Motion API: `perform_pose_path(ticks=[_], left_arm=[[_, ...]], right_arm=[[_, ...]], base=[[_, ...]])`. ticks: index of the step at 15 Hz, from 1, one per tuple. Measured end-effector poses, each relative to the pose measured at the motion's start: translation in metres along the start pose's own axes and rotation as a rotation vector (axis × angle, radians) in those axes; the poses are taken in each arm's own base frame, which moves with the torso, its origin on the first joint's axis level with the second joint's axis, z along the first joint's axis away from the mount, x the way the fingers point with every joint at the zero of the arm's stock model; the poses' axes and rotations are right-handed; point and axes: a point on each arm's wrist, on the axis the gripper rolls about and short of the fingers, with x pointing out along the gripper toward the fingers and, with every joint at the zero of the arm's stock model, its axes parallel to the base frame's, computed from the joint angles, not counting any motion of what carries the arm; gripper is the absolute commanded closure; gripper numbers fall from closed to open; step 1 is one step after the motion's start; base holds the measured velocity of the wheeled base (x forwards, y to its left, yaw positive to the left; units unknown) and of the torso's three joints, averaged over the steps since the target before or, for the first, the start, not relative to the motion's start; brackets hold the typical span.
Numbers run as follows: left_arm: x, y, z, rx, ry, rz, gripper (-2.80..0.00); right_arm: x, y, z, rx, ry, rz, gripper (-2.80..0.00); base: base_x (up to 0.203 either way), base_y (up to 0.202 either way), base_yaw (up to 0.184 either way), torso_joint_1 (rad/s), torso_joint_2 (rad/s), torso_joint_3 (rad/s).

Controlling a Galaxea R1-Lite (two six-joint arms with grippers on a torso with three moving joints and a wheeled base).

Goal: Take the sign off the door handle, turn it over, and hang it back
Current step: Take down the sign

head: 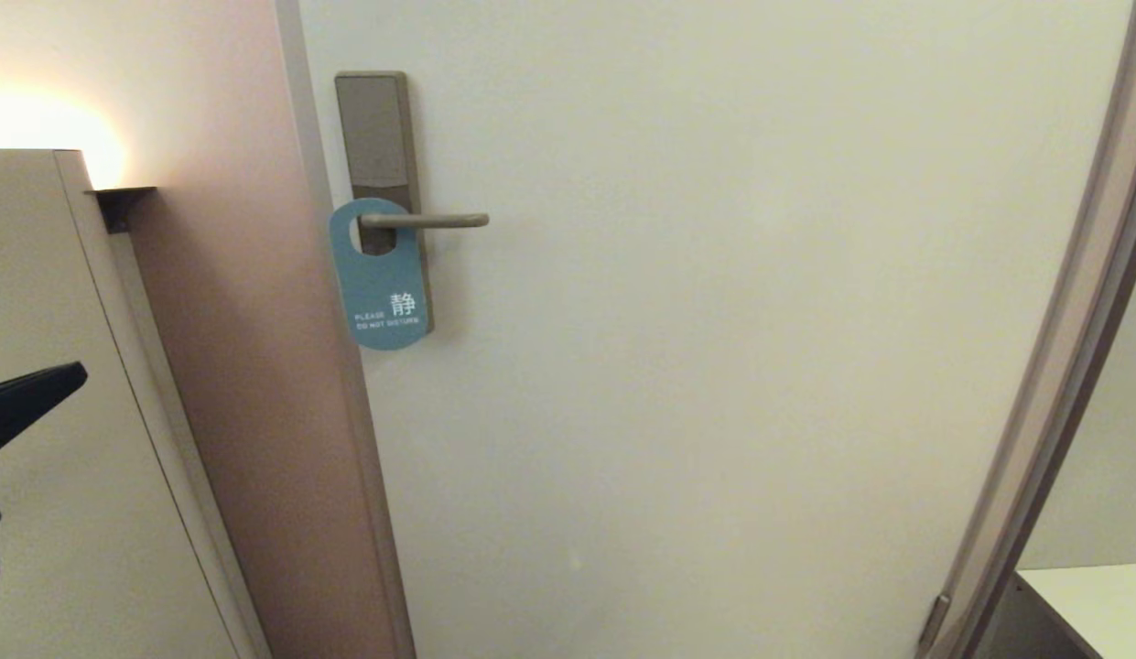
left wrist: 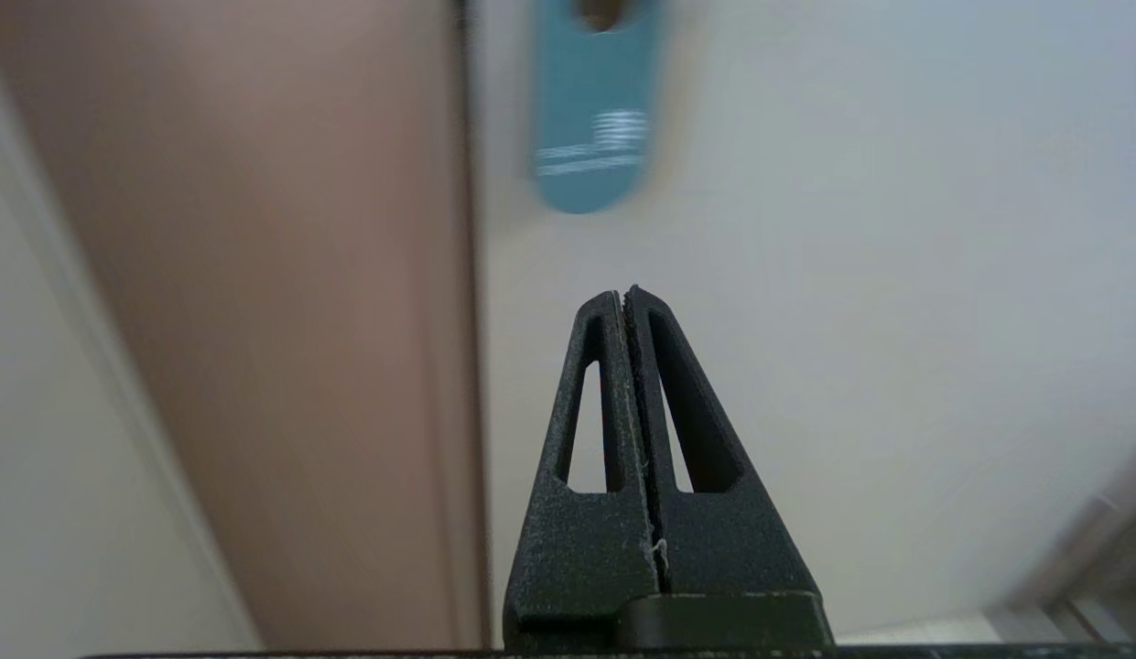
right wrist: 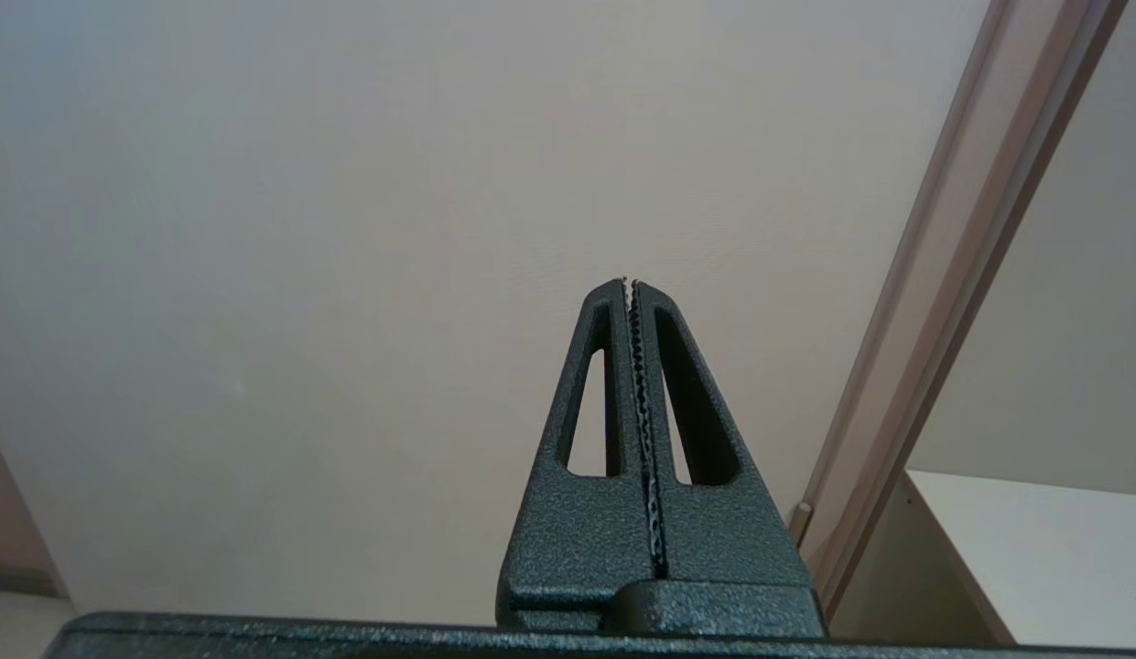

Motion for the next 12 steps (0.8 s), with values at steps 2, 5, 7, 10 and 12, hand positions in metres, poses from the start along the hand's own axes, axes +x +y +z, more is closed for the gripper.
perform_pose_path(ticks=[2,5,7,10,12], left_arm=[[0.017,0.011,0.0,-0.018,0.032,0.003,0.0],[0.034,0.022,-0.005,-0.045,0.095,-0.052,0.0],[0.043,0.025,-0.008,-0.059,0.128,-0.078,0.0],[0.058,0.029,-0.009,-0.057,0.133,-0.109,0.0],[0.071,0.032,-0.009,-0.051,0.126,-0.112,0.0]], right_arm=[[0.0,0.0,0.0,0.0,0.0,0.0,0.0],[0.0,0.0,0.0,0.0,0.0,0.0,0.0],[0.0,0.0,0.0,0.0,0.0,0.0,0.0],[0.0,0.0,0.0,0.0,0.0,0.0,0.0],[0.0,0.0,0.0,0.0,0.0,0.0,0.0]], base=[[0.0,0.0,0.0,0.0,0.0,0.0],[0.0,0.0,0.0,0.0,0.0,0.0],[0.0,0.0,0.0,0.0,0.0,0.0],[0.0,0.0,0.0,0.0,0.0,0.0],[0.0,0.0,0.0,0.0,0.0,0.0]])
